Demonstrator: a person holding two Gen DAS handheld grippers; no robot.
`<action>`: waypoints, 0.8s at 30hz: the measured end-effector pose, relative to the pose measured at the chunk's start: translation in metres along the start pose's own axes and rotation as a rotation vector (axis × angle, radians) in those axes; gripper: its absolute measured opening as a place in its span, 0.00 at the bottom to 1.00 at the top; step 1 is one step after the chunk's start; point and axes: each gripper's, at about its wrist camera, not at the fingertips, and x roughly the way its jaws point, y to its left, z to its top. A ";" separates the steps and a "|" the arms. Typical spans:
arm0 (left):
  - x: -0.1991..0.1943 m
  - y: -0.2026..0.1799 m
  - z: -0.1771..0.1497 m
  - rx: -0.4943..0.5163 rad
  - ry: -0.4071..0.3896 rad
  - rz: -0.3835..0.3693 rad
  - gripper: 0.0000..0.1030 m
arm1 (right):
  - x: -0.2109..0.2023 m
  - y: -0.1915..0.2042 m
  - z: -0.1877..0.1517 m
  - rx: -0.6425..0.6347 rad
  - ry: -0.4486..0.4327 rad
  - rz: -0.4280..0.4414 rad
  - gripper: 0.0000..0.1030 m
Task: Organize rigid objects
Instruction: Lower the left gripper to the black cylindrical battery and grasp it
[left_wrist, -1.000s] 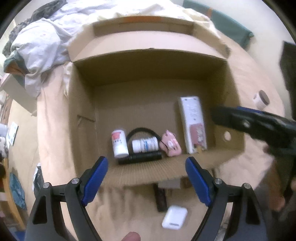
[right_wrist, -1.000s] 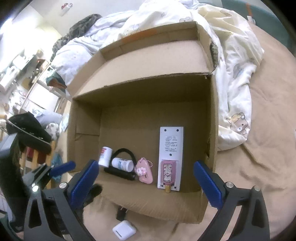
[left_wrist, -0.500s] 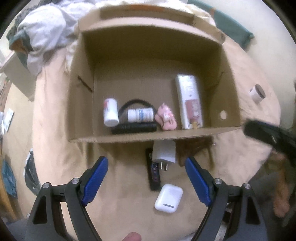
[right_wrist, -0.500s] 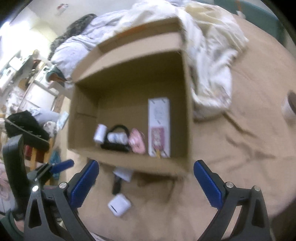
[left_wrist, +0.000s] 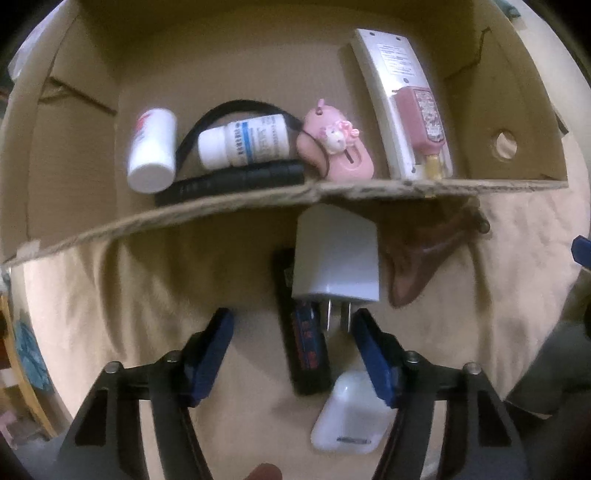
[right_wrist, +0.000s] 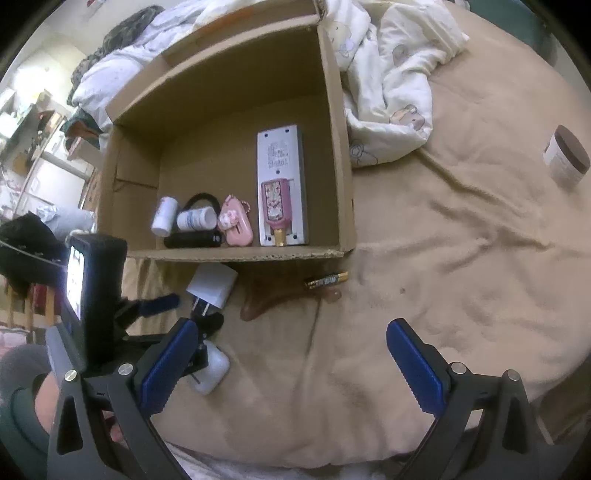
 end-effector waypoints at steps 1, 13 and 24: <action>0.001 -0.002 0.000 0.009 -0.002 0.008 0.43 | 0.002 0.001 0.000 -0.005 0.007 -0.003 1.00; -0.032 0.000 -0.007 0.037 0.006 -0.020 0.16 | 0.007 0.010 0.004 -0.038 0.015 -0.006 1.00; -0.124 0.047 -0.015 -0.039 -0.161 -0.023 0.16 | 0.016 0.018 0.001 -0.073 0.049 -0.009 1.00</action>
